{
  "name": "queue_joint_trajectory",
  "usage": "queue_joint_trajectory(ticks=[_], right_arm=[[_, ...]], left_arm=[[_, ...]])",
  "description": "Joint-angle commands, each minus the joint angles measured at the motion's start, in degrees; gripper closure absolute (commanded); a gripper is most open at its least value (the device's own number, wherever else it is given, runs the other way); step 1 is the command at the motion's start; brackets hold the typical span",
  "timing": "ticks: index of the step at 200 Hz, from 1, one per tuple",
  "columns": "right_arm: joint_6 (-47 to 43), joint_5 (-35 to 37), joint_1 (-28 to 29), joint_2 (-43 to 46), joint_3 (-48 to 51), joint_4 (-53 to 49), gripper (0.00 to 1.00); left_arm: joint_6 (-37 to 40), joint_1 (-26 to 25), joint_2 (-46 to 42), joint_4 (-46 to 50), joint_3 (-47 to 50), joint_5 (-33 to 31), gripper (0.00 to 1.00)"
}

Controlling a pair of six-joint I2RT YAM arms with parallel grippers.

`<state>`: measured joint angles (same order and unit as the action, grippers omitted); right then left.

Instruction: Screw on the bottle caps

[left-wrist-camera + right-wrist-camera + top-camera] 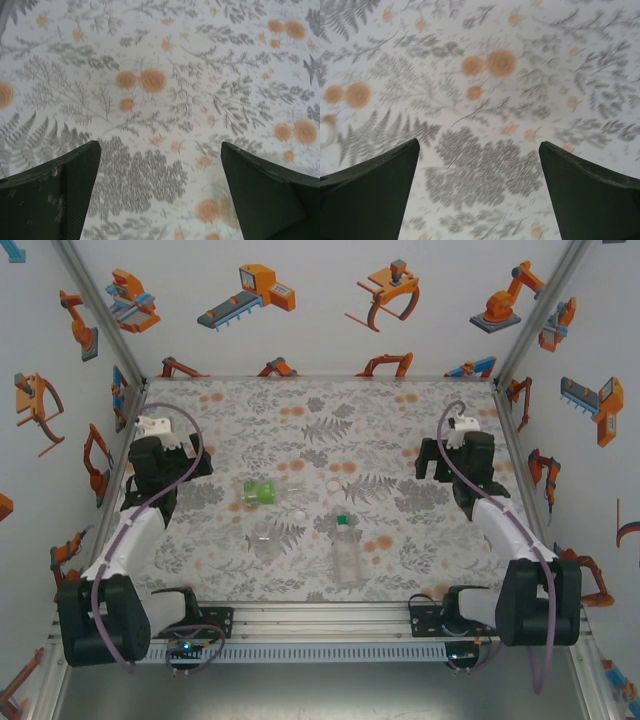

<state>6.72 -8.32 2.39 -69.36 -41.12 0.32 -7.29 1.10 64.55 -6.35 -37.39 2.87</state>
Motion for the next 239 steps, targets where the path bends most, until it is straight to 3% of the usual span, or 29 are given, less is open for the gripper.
queue_joint_trajectory(ticks=[1, 39, 85, 167, 239], right_arm=[[6.8, 1.2, 4.4, 2.2, -5.0, -20.6, 0.09], [17.9, 4.4, 14.2, 2.5, -11.0, -37.3, 0.14], [29.2, 5.0, 26.0, 0.6, -15.0, -47.6, 0.19], [36.9, 9.4, 44.2, -15.6, -25.6, -50.0, 0.19], [36.9, 9.2, 48.2, -30.2, -32.3, -48.6, 0.21]], left_arm=[[-3.0, -0.4, -3.6, 13.9, -2.6, 1.4, 0.03], [-4.1, -0.5, -5.5, 25.8, -7.0, 4.1, 0.03], [-5.2, -2.8, -4.9, 24.8, -7.4, 0.4, 0.03], [-4.2, -5.5, -4.5, 25.6, -8.7, -0.2, 0.03], [-4.1, -6.6, -5.8, 25.9, -8.5, -2.7, 0.03]])
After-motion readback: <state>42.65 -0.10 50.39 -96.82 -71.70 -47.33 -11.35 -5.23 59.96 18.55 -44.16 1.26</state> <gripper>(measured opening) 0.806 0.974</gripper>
